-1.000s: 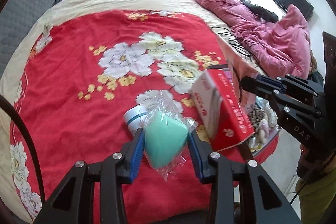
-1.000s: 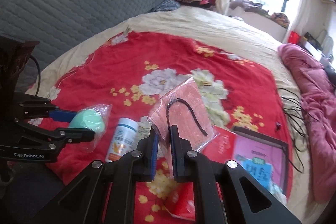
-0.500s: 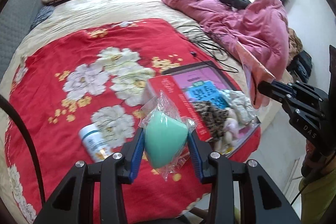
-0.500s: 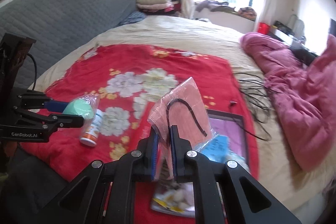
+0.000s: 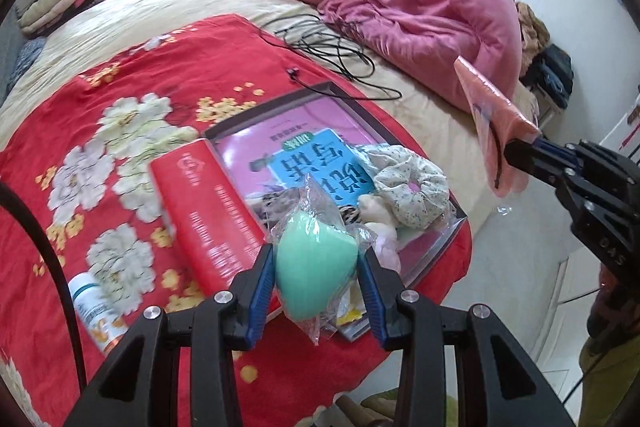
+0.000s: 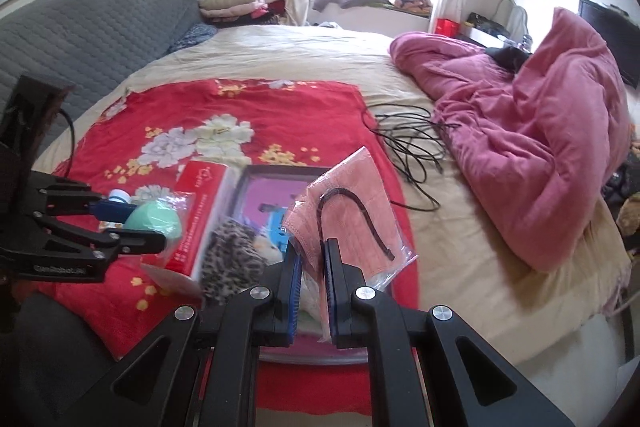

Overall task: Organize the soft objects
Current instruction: 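Carry the green sponge and pink towel bag with both tools over the pink tray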

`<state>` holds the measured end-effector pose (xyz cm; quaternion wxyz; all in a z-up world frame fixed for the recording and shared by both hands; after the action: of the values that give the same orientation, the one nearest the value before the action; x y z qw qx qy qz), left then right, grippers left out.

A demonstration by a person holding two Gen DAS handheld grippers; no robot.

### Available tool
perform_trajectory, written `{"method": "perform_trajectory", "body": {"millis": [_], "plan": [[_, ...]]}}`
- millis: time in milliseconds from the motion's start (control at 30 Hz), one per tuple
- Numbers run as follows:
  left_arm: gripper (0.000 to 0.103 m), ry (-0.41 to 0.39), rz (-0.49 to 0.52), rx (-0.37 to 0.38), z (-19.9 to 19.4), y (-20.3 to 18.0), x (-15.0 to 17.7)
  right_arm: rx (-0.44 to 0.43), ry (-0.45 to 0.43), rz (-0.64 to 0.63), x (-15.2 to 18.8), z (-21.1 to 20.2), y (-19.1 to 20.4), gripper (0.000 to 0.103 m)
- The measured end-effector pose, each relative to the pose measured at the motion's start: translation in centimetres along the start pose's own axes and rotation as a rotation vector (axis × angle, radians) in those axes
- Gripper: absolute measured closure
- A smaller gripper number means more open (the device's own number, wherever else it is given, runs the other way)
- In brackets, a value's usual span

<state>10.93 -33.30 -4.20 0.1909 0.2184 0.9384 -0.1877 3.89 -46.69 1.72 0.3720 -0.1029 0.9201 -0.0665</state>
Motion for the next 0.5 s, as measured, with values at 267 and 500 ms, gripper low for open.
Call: {"method": "perform_trajectory", "body": {"millis": [267,500], "plan": [[0.062,0.056,0.012,-0.03,4.4,-1.3,-0.5,-0.008,0.06,-0.002,1.6,3.2,-0.8,0.092],[0.062,0.067,0.017,-0.038,6.0,-1.6,-1.2,-0.029,0.104,-0.019,1.9,6.2,-0.4,0.092]]}}
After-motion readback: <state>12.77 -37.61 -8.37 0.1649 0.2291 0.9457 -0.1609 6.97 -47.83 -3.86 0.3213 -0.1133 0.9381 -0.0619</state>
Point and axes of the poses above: each gripper's, at about its wrist camera, not at the fingertips, and z roughly the way its jaws point, y to its left, x to its underside, the point moved 7 cm from there along z, roughly the way its jaws point, and after that the axes turned 12 degrees about -z, right-handed, at the moved point
